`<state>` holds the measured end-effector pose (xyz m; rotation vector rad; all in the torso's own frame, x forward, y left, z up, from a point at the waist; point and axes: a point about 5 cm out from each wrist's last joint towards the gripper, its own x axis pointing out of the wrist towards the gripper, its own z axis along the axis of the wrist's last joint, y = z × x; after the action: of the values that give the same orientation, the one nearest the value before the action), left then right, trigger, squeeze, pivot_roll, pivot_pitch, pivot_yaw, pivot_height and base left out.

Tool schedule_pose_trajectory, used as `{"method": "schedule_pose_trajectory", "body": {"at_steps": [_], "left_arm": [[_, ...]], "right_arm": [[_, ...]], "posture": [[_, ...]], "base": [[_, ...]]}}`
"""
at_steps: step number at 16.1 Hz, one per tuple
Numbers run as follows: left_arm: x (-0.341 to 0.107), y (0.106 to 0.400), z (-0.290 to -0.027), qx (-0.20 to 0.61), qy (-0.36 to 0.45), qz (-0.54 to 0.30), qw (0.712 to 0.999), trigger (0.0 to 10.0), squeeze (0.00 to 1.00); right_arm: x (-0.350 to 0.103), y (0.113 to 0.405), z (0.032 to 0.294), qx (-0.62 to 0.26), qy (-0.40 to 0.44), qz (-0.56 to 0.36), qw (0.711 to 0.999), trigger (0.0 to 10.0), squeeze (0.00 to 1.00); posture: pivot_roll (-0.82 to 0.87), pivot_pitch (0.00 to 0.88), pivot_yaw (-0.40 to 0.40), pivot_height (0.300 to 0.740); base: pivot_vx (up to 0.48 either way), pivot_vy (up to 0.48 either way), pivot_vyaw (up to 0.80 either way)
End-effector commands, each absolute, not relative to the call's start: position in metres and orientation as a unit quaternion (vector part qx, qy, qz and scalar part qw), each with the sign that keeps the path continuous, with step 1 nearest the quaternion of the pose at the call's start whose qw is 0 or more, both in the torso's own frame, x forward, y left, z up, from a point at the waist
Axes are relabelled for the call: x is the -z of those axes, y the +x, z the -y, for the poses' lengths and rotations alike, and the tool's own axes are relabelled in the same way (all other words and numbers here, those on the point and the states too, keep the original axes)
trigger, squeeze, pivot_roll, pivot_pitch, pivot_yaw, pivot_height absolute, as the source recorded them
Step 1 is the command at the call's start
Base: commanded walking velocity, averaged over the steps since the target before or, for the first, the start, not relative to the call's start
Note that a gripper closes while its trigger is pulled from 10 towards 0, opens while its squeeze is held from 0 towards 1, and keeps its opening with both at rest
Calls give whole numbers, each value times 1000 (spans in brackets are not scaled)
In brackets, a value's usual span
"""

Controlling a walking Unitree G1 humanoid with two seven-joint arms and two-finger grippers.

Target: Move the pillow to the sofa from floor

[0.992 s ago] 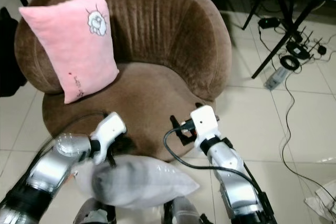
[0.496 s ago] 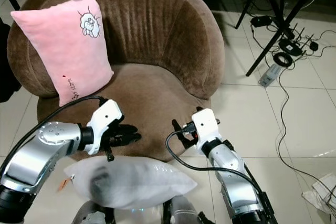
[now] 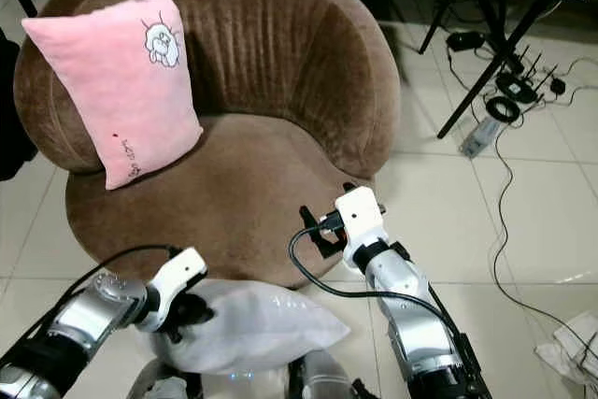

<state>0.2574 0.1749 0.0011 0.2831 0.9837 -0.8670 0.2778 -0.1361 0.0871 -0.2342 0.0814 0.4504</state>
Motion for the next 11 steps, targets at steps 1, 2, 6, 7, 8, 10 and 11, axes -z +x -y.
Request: {"method": "schedule_pose_trajectory", "body": {"at_steps": [1,2,6,7,8,10,11], "left_arm": [[8,252,-176,404,137,-471,772,10000,0],[12,251,-179,402,142,-477,769,10000,0],[21,247,-187,399,149,-490,761,10000,0],[23,246,-190,398,163,-489,759,10000,0],[23,247,-190,401,171,-484,759,10000,0],[21,250,-188,400,178,-469,766,10000,0],[21,251,-188,400,181,-466,768,10000,0]], "right_arm": [[-83,276,141,-220,-125,-50,966,10000,180],[-83,275,142,-220,-126,-50,966,10000,176],[-82,273,143,-220,-127,-53,966,10000,180],[-82,273,144,-220,-128,-54,966,10000,176],[-82,273,144,-221,-128,-54,965,10000,176],[-83,274,144,-221,-129,-54,965,10000,180],[-83,274,144,-221,-129,-54,965,10000,176]], "posture": [[-105,216,-133,740],[-108,217,-134,740],[-114,223,-139,740],[-114,225,-141,740],[-114,226,-141,740],[-113,228,-145,740],[-113,229,-146,740]], "base": [[0,0,0],[0,0,0],[0,0,0],[0,0,0],[0,0,0],[0,0,0],[0,0,0]]}}
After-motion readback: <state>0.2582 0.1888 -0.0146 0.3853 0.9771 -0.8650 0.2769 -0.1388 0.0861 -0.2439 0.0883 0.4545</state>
